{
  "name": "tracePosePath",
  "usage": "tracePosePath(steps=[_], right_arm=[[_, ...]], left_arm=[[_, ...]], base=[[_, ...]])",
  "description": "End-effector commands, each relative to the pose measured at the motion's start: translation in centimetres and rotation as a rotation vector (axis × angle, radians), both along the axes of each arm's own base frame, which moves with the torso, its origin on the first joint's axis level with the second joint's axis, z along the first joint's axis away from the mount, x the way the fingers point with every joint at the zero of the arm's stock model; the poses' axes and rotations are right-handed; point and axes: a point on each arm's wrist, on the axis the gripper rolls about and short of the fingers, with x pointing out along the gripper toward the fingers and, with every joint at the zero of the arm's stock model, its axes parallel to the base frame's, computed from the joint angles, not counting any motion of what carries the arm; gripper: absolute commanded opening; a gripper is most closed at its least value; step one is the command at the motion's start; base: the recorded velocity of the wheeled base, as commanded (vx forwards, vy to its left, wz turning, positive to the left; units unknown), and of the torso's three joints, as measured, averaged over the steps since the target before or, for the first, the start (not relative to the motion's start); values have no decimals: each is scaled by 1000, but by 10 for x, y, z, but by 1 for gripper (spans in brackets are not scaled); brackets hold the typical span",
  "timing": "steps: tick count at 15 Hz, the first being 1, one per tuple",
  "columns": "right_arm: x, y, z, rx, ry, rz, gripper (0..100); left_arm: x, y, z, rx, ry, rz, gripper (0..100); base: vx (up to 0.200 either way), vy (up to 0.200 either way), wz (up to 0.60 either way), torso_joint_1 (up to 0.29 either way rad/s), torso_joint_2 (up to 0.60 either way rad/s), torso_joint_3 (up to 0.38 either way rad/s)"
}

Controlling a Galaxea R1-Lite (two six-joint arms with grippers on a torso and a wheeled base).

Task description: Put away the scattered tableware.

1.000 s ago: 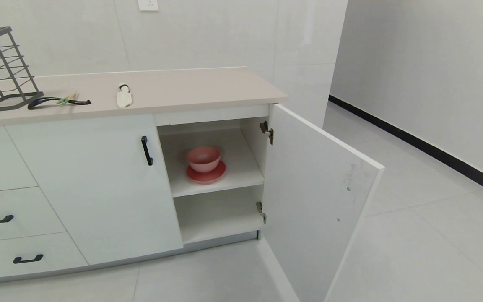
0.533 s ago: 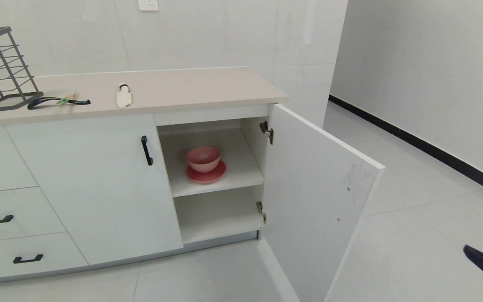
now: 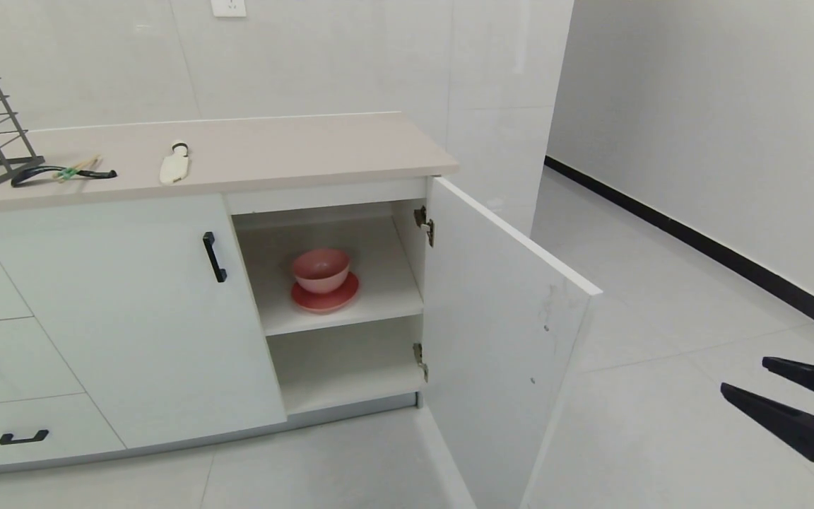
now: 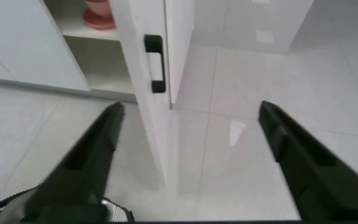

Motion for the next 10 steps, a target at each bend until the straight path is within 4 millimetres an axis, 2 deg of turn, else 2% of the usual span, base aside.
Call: tracePosePath(steps=[1,4,6,7,10], right_arm=[[4,1,-2,-1,23,4,0],[20,3,-3,-17,20,18,0],[47,7,-4,0,-20,19,0],[61,9,-8,14,-37,25,0],[81,18,-24,39,-69,120,0]], left_arm=[[0,0,0,-5,-1,-2,100],[0,0,0,-5,-1,-2,100],[0,0,0,-5,-1,-2,100],[0,0,0,-5,-1,-2,100],[0,0,0,-7,-1,-2,100]], base=[[0,0,0,0,0,0],[0,0,0,0,0,0],[0,0,0,0,0,0],[0,0,0,0,0,0],[0,0,0,0,0,0]])
